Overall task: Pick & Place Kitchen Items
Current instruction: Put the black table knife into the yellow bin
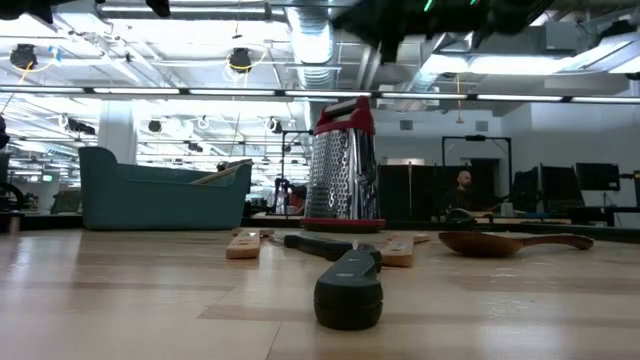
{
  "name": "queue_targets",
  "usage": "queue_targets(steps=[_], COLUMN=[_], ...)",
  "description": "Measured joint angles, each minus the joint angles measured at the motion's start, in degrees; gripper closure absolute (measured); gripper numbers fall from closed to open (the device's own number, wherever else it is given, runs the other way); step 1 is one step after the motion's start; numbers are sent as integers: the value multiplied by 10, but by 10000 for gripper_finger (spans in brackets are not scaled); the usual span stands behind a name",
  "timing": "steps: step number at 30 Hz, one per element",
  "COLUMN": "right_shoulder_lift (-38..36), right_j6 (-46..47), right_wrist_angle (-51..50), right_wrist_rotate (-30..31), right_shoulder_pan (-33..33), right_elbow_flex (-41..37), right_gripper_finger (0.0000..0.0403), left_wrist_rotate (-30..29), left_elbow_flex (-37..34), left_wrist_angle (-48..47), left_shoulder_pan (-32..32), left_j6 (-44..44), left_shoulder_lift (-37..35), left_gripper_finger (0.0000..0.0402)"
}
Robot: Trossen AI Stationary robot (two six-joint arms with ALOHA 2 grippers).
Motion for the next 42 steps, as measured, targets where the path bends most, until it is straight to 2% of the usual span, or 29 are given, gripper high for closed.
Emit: queue_targets(steps=[4,9,18,25,35,42], right_shoulder_lift=[-80,-155,-231,-251,-243,-247], right_j6=[-16,-17,-23,-75,-73,-72], right_wrist_angle=[33,86,181,186,165,-42], right_wrist_rotate=[-34,-111,-189,-181,-154,-72], right_shoulder_pan=[17,46,120,154,162,164], right_elbow_flex=[0,0,0,0,1,0], right_gripper_finger=[327,318,319,317,316,316], left_wrist_rotate=[0,0,-14,-14,-14,-13], left_elbow_flex=[0,0,0,0,0,0], left_wrist_angle=[0,0,0,0,0,0], left_shoulder_pan=[0,0,0,0,0,0], left_j6=[0,0,-2,-2,-15,-28], left_shoulder_lift=[0,0,0,0,0,0], left_gripper_finger=[190,190,190,190,190,190])
